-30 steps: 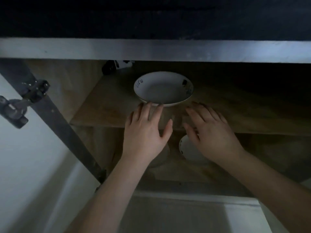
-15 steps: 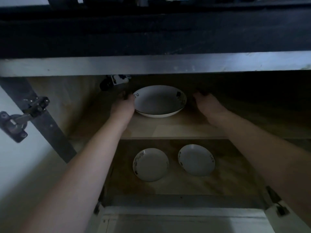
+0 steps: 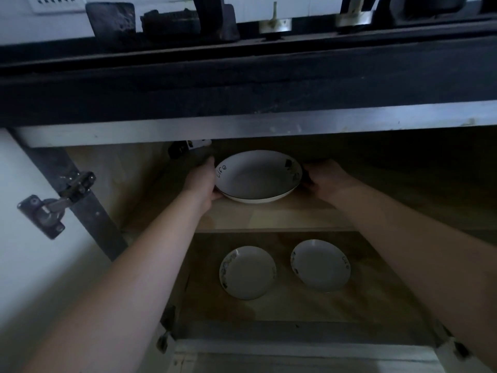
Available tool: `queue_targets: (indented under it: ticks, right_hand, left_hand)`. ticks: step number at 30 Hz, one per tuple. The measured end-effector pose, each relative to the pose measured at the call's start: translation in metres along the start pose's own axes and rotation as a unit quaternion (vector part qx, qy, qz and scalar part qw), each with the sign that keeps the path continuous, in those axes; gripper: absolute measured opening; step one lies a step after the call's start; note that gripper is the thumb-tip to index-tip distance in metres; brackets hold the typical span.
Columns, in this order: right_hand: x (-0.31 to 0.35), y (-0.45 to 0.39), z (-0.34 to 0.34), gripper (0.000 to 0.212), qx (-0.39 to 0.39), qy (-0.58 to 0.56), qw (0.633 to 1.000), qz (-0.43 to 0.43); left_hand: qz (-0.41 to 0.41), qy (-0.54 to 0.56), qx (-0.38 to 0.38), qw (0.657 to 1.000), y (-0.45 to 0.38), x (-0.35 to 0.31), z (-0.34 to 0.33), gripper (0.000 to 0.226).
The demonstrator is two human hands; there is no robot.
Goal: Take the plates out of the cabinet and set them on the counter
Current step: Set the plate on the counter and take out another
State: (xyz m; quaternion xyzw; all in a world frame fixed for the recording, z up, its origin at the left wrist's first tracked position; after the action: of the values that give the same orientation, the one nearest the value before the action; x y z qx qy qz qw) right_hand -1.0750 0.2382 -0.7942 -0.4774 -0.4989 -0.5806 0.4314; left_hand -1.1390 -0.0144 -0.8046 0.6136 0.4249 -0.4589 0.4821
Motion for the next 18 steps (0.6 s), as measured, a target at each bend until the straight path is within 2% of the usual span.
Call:
queue_targets:
  ticks: [2,3,6,7,9,10,12,16,18]
  right_hand:
    - [0.002,0.006,0.009,0.034,-0.037,0.151,0.988,-0.021]
    - [0.006,0.009,0.013,0.034,-0.049,0.250,0.967,-0.010]
    - [0.004,0.011,0.016,0.038,-0.058,0.309,0.949,-0.009]
    - [0.001,0.010,0.016,0.040,-0.052,0.274,0.960,-0.007]
    - [-0.012,0.004,0.009,0.041,-0.012,0.072,0.997,-0.018]
    - [-0.016,0.002,0.003,0.041,0.011,-0.046,0.999,-0.014]
    - [-0.023,0.003,0.004,0.041,-0.004,-0.163,0.987,-0.008]
    - [-0.007,0.026,-0.008,0.032,-0.007,-0.149,0.989,-0.018]
    - [-0.002,0.041,-0.011,0.012,-0.033,-0.133,0.989,-0.054]
  left_hand:
    - [-0.005,0.023,0.000,1.000,0.004,0.001,0.003,0.022]
    - [-0.003,0.035,0.002,0.999,0.005,0.003,0.004,0.021]
    - [0.006,0.080,0.019,0.997,0.006,0.009,0.010,0.018]
    - [0.008,0.095,0.023,0.995,0.006,0.011,0.012,0.018]
    - [0.008,0.114,0.030,0.993,0.009,0.014,0.016,0.014]
    - [0.008,0.115,0.034,0.993,0.010,0.016,0.016,0.014]
    - [0.007,0.100,0.038,0.994,0.014,0.015,0.017,0.016]
    - [0.012,0.083,0.033,0.996,0.034,0.010,0.021,0.021]
    - [0.023,0.089,0.028,0.995,0.048,0.013,0.024,0.022]
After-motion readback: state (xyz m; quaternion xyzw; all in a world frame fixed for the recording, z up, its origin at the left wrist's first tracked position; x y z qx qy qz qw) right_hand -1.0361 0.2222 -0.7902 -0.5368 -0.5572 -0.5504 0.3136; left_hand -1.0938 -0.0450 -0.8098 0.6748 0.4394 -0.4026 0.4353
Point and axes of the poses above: each hand's wrist, its own y-axis away from the middle knuckle, its own z-axis out of the back of the hand, x = y × z, the point moved 7 cm from there along -y, towards the middle knuckle, and after that the axes turned 14 degrees about x, right-handed, at the moved point
